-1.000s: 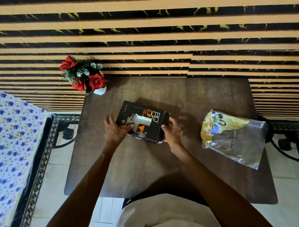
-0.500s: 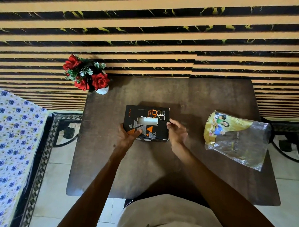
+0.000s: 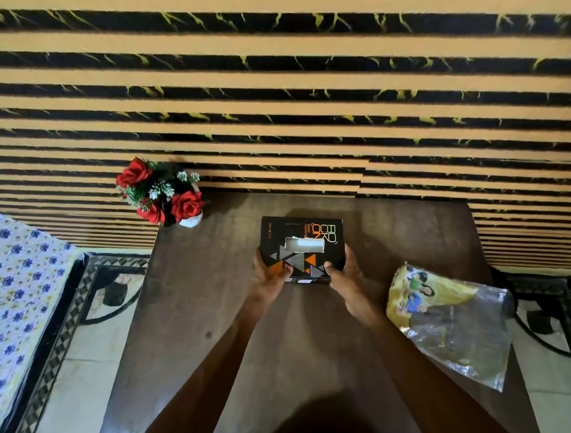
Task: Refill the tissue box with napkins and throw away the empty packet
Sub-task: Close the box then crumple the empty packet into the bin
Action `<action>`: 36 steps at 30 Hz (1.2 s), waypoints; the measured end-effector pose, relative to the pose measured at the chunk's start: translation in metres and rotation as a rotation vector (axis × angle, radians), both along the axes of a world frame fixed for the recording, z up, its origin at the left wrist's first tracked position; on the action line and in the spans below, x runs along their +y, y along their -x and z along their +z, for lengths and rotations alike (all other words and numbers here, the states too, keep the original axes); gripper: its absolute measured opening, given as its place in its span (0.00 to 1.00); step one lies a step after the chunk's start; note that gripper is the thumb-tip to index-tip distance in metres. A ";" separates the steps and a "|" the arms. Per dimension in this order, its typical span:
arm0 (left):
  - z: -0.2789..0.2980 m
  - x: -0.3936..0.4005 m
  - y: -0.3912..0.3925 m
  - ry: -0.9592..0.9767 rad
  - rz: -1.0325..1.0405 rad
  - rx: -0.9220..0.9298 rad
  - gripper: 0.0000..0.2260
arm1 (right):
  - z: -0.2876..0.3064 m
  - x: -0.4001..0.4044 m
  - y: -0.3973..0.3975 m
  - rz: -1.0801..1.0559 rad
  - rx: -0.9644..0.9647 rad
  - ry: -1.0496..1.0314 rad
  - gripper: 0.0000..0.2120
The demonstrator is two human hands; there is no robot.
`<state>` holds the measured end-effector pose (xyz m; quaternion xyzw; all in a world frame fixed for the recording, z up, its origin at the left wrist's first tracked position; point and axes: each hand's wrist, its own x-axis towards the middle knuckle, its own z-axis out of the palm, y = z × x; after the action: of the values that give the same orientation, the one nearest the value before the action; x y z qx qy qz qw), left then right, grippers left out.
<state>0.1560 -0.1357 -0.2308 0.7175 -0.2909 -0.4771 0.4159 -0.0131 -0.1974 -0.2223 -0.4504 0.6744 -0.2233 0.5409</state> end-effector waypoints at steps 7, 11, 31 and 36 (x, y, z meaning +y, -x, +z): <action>-0.002 -0.081 -0.024 0.045 -0.022 0.027 0.28 | -0.001 -0.082 -0.021 -0.023 0.031 0.017 0.32; -0.008 -0.105 -0.032 0.043 -0.017 0.029 0.26 | -0.009 -0.106 -0.029 -0.007 0.056 0.002 0.31; -0.027 -0.014 0.202 0.051 -0.302 -0.157 0.27 | -0.002 0.045 0.238 0.062 0.769 0.150 0.34; -0.027 -0.007 0.284 -0.126 -0.379 -0.290 0.43 | -0.014 0.062 0.337 0.167 0.622 -0.103 0.53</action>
<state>-0.1276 -0.1430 -0.2581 0.7356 -0.4465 -0.4560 0.2273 -0.3504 -0.1352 -0.2364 -0.5228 0.7784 0.0045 0.3474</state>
